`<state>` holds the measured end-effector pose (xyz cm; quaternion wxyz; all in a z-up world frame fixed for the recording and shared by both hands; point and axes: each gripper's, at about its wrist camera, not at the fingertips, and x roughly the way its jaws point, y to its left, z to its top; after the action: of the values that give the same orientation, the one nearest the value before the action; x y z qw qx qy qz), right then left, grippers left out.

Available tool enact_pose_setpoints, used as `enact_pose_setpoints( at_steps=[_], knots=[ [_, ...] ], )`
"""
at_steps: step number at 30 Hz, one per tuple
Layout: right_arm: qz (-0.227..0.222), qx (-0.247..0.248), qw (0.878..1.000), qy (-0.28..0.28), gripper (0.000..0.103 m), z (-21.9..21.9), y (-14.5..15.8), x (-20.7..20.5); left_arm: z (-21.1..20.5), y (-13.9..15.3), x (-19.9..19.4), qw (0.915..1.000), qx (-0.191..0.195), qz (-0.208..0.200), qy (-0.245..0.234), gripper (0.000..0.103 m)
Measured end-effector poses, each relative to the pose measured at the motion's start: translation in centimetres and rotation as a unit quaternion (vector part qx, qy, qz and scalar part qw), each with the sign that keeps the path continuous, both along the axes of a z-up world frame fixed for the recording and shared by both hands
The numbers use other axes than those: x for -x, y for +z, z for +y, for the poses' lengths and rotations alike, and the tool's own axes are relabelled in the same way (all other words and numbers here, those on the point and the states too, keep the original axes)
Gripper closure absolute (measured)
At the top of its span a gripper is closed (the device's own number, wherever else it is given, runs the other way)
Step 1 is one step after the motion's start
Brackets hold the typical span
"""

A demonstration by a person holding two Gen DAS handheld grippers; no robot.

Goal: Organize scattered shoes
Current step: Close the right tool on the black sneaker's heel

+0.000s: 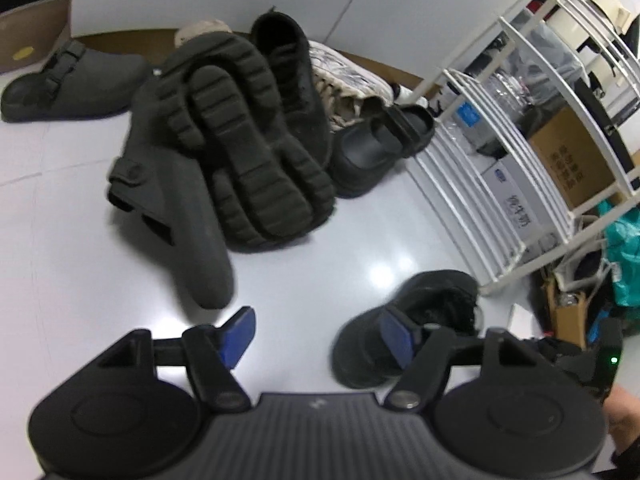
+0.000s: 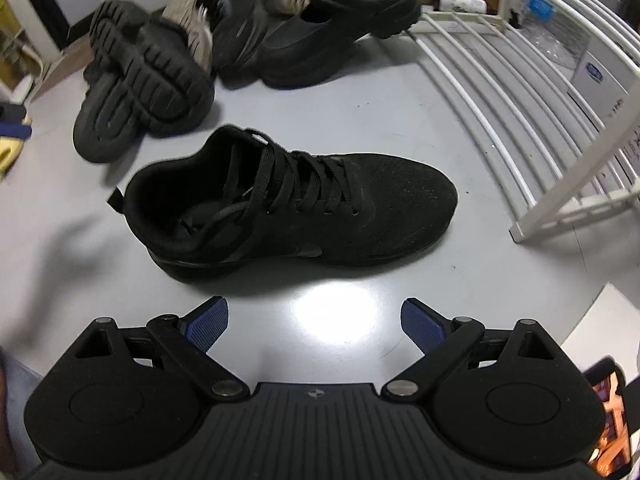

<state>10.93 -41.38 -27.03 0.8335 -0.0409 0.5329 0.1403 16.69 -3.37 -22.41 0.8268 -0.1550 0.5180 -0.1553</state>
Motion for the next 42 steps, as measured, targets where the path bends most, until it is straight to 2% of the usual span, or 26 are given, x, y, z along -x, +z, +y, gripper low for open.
enact_pose_setpoints(
  at_steps=[3, 7, 16, 19, 23, 37, 42],
  knots=[
    [-0.014, 0.021, 0.999, 0.027, 0.007, 1.1, -0.4, 0.0, 1.5, 0.1, 0.0, 0.9999, 0.006, -0.003, 0.015, 0.031],
    [-0.015, 0.025, 0.999, 0.044, 0.007, 2.0, -0.8, -0.5, 2.5, -0.5, 0.4, 0.9996, 0.007, 0.003, 0.027, 0.030],
    [-0.060, 0.076, 0.991, 0.095, 0.008, 4.0, -1.4, -2.3, 4.1, -0.9, 1.1, 0.9989, 0.013, 0.014, 0.043, 0.030],
    [-0.056, 0.074, 0.991, 0.098, 0.010, 4.3, -2.2, -2.7, 4.3, -1.1, 1.2, 0.9987, 0.014, 0.017, 0.046, 0.030],
    [-0.065, 0.070, 0.990, 0.107, 0.018, 5.3, -2.4, -2.7, 4.6, -1.6, 1.1, 0.9982, 0.018, 0.024, 0.052, 0.030],
    [-0.099, 0.072, 0.983, 0.134, 0.017, 6.3, -2.6, -3.8, 4.7, -2.2, 1.2, 0.9977, 0.020, 0.035, 0.055, 0.030],
    [-0.101, 0.060, 0.984, 0.133, 0.011, 6.3, -2.7, -3.9, 4.4, -2.4, 1.2, 0.9977, 0.022, 0.038, 0.051, 0.030]
  ],
)
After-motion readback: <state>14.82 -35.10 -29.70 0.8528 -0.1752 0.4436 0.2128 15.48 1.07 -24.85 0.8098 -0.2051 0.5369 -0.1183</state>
